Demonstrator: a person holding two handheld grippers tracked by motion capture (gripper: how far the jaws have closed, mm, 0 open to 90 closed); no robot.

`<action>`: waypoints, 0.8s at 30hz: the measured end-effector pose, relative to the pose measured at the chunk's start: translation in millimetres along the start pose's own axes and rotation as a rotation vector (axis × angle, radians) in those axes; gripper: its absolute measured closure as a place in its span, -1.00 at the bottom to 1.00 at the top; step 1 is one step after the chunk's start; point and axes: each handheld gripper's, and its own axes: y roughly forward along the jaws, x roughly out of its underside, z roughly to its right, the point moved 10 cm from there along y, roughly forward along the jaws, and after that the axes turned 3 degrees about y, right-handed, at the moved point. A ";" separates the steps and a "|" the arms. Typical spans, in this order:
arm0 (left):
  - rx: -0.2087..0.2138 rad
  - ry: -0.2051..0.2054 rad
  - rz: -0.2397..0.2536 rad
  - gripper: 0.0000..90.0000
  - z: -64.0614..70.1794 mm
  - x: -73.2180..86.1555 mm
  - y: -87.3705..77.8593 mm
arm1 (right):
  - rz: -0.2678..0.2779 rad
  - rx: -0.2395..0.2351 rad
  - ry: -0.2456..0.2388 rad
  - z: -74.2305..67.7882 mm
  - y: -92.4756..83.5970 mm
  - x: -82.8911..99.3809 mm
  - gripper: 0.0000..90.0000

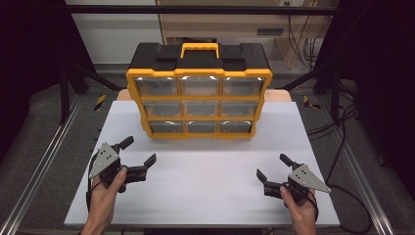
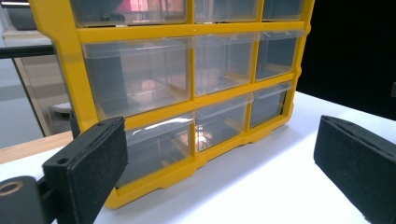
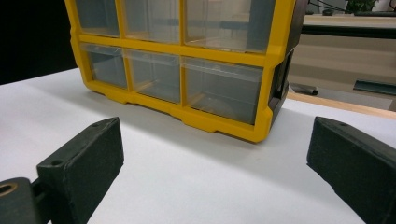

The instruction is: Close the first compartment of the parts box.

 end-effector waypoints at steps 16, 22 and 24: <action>0.001 0.006 -0.007 -0.94 -2.7 15.5 -6.4 | -0.001 0.001 -0.003 0.8 -0.4 0.1 -0.91; 0.005 0.007 -0.006 -0.94 -1.1 18.9 -8.0 | 0.000 0.003 0.002 0.9 -0.6 0.0 -0.91; 0.004 0.005 -0.006 -0.94 -1.3 19.9 -8.7 | 0.000 0.003 0.001 0.9 -0.6 0.0 -0.91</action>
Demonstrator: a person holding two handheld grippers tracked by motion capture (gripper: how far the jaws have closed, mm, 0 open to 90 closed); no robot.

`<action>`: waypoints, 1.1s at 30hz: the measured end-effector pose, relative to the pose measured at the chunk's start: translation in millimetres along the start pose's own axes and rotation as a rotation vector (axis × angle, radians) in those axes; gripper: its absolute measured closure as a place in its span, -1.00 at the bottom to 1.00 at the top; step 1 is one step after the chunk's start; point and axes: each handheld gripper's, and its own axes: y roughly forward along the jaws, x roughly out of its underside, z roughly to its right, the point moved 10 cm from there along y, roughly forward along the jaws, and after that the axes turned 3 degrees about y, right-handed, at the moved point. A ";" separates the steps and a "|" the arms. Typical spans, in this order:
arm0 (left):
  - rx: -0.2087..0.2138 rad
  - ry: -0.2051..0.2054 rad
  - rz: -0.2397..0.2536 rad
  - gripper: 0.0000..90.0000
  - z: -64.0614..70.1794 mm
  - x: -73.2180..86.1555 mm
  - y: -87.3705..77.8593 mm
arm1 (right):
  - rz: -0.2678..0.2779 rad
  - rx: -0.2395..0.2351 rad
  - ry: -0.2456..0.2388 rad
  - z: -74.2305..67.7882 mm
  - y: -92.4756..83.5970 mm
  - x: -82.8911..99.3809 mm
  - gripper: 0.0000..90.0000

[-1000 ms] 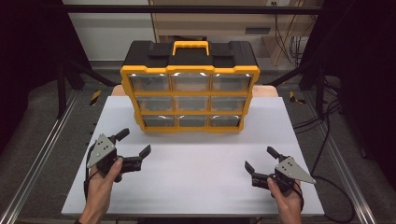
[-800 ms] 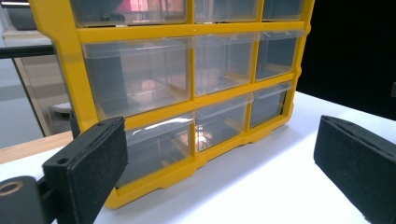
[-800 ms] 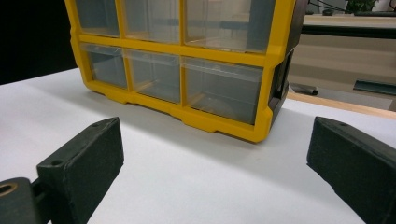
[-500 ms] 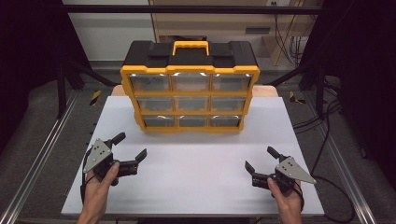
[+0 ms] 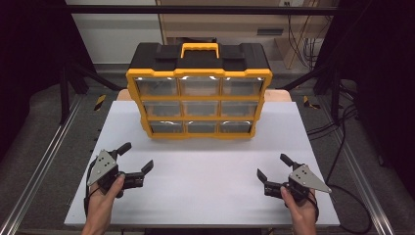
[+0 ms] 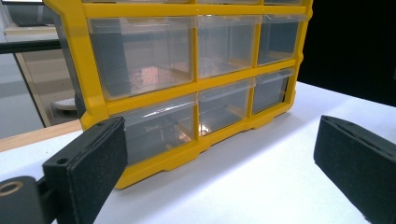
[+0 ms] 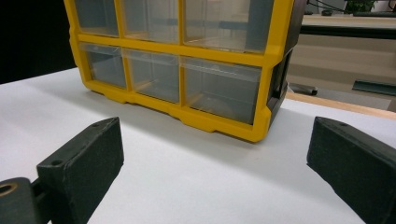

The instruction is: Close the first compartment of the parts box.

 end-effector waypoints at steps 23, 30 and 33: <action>0.007 -0.005 -0.004 -0.94 0.0 12.9 -4.1 | 0.000 0.002 -0.003 1.0 0.1 0.7 -0.91; 0.007 -0.010 -0.003 -0.94 0.7 15.5 -4.8 | 0.000 0.004 -0.003 1.5 0.0 0.9 -0.91; 0.005 -0.014 -0.001 -0.94 1.0 16.7 -5.3 | 0.000 0.004 -0.004 1.4 0.1 1.0 -0.91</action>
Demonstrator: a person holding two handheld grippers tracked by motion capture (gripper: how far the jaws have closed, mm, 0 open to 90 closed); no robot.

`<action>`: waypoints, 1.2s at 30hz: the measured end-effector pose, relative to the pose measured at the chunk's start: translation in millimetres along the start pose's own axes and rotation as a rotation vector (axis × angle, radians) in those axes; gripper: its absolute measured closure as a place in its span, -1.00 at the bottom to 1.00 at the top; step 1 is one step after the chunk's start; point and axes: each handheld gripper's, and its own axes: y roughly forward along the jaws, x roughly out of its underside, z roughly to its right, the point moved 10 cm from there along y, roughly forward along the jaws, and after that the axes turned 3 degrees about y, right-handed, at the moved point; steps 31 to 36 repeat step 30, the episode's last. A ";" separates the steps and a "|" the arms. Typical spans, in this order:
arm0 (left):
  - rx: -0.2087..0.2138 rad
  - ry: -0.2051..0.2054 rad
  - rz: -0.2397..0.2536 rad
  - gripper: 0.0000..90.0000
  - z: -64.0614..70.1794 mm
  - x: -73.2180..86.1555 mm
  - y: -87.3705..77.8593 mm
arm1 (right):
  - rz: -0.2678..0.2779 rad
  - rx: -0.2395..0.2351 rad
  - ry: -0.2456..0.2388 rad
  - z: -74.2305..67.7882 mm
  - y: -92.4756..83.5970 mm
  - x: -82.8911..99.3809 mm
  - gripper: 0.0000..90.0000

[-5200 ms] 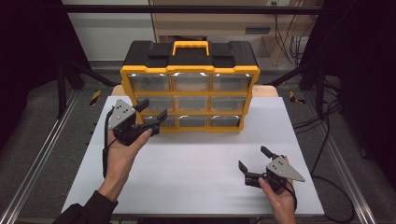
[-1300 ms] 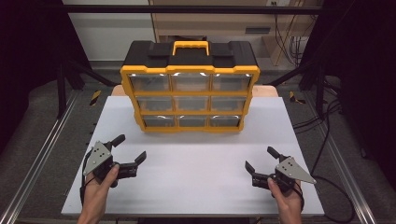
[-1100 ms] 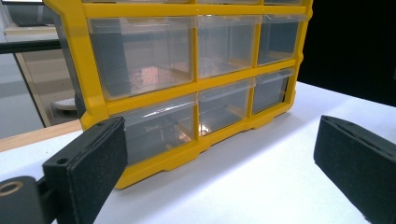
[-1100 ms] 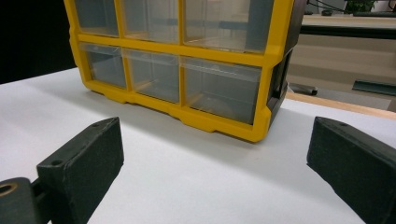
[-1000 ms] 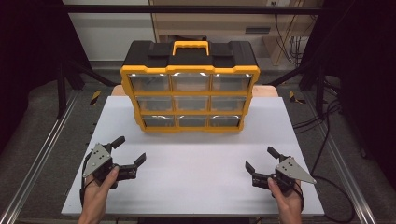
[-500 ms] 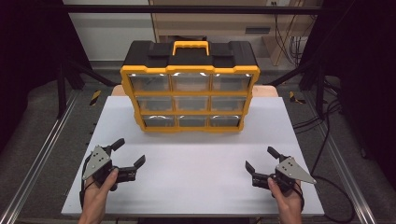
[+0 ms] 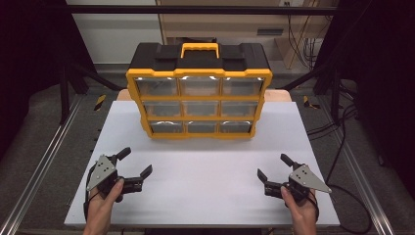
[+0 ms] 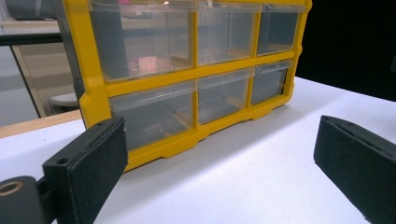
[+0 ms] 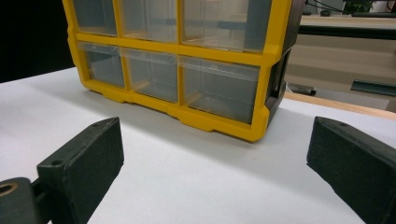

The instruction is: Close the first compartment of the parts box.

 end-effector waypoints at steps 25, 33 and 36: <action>-0.030 -0.015 0.021 -0.94 -3.8 11.2 -2.9 | 0.005 0.004 -0.010 0.2 2.9 3.3 -0.91; -0.026 -0.008 0.024 -0.94 -1.7 13.2 -1.3 | 0.003 0.008 -0.013 1.3 3.2 4.7 -0.90; -0.026 -0.008 0.024 -0.94 -1.7 13.2 -1.3 | 0.003 0.008 -0.013 1.3 3.2 4.7 -0.90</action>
